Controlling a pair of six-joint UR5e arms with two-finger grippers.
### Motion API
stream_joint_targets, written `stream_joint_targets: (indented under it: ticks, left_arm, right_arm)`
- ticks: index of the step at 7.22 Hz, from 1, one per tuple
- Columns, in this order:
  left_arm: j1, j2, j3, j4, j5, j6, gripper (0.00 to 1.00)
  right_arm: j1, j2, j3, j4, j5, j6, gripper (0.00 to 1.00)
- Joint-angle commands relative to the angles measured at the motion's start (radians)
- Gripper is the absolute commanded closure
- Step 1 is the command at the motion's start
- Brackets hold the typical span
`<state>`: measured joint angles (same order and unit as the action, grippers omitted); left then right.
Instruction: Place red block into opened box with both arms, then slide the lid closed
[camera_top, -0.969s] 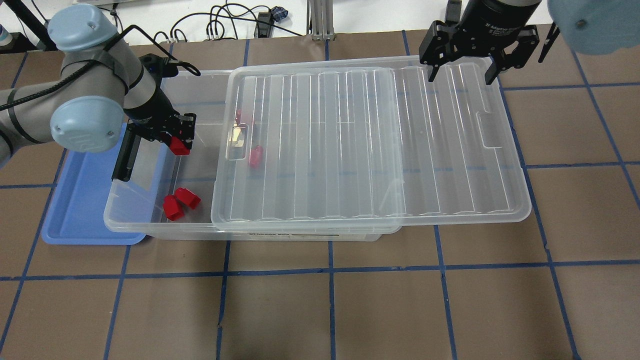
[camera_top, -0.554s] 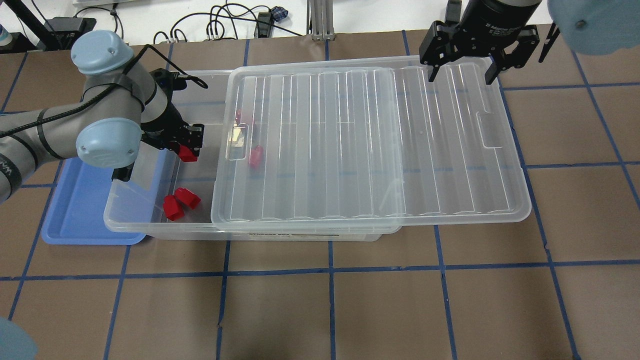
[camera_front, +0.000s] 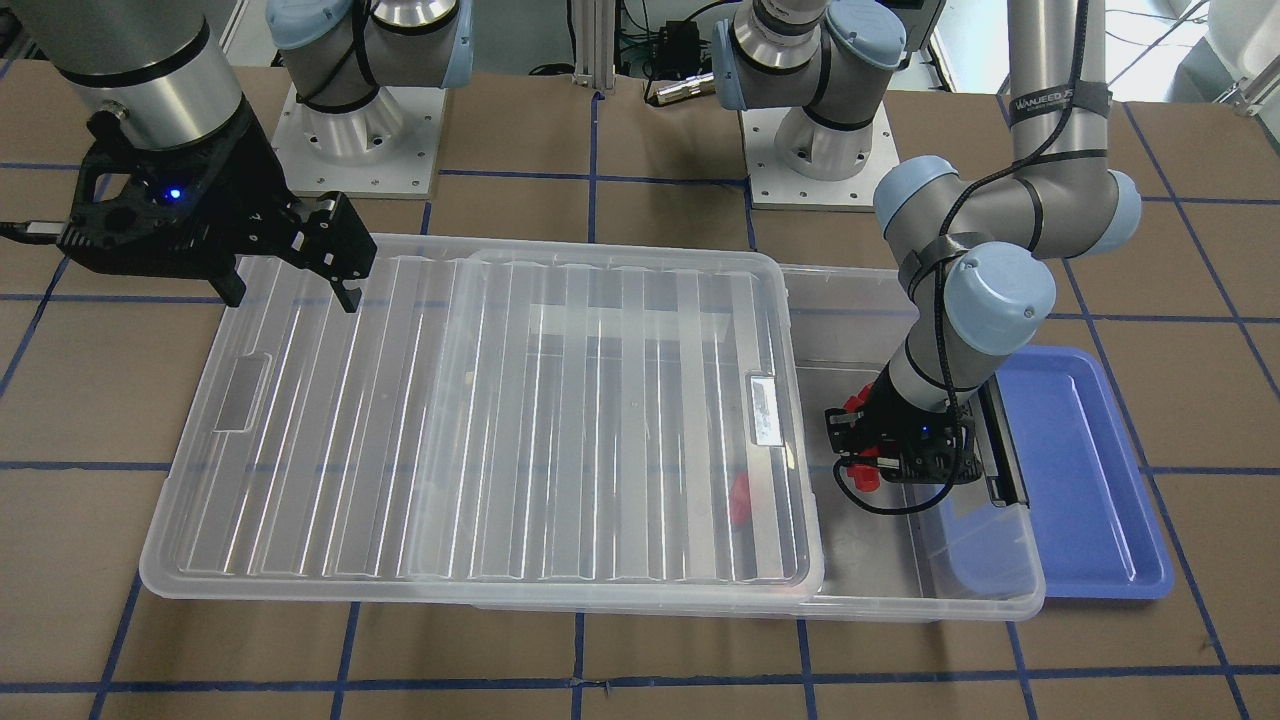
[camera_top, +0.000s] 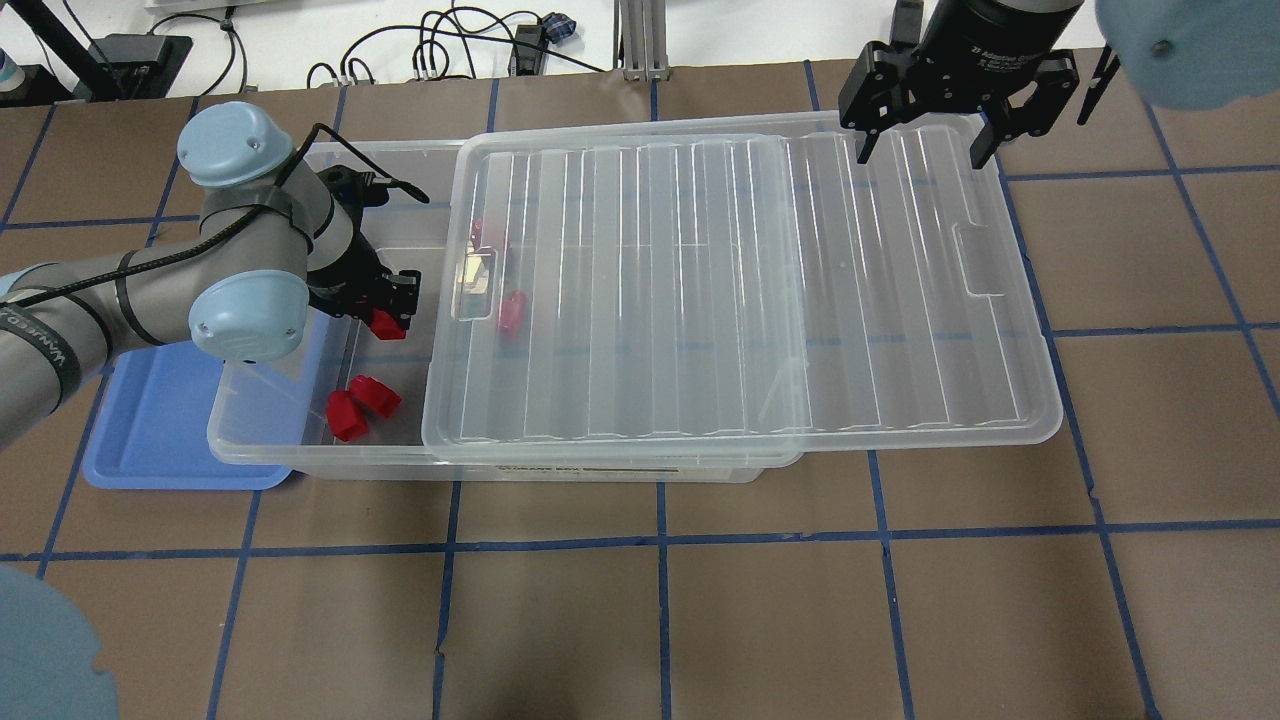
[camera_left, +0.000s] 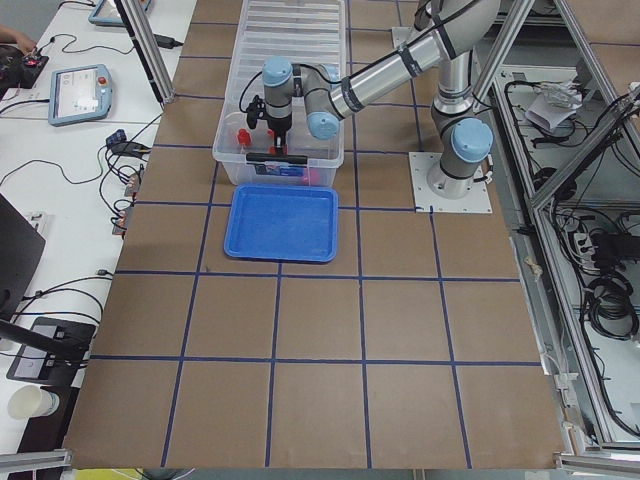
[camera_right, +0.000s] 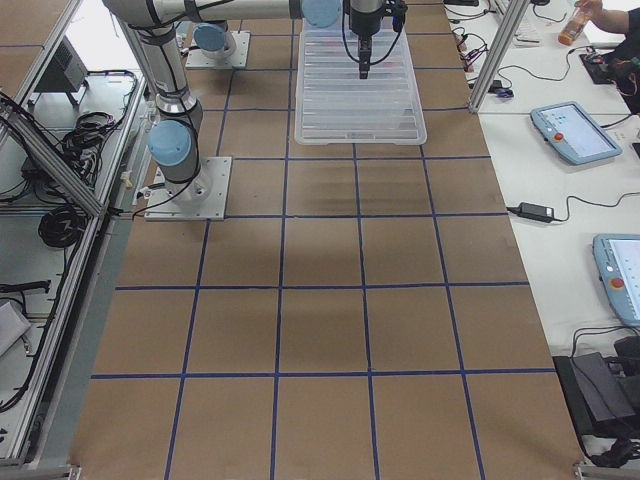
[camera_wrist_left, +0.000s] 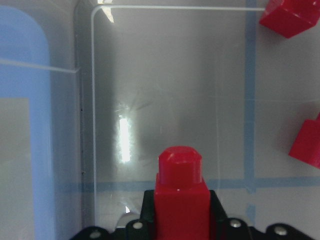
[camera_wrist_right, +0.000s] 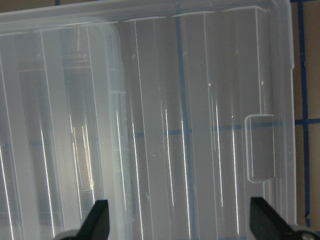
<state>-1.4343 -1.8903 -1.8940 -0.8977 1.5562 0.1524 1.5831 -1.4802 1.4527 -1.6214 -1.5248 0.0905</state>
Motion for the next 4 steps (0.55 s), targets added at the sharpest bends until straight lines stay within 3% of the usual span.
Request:
stream_joint_targets:
  ticks: [1,2,4]
  left_arm:
    - [0.0,-0.018,0.016,0.046,0.007,-0.011,0.0]
    - [-0.003,0.011,0.048,0.034,0.007,-0.011,0.0]
    - [-0.018,0.081,0.218,-0.257,0.068,-0.011,0.0]
  right_arm:
    - [0.0,0.0,0.0,0.0,0.0,0.0,0.0]
    - [0.0,0.0,0.0,0.0,0.0,0.0,0.0]
    - [0.0,0.0,0.0,0.002,0.0,0.0,0.0]
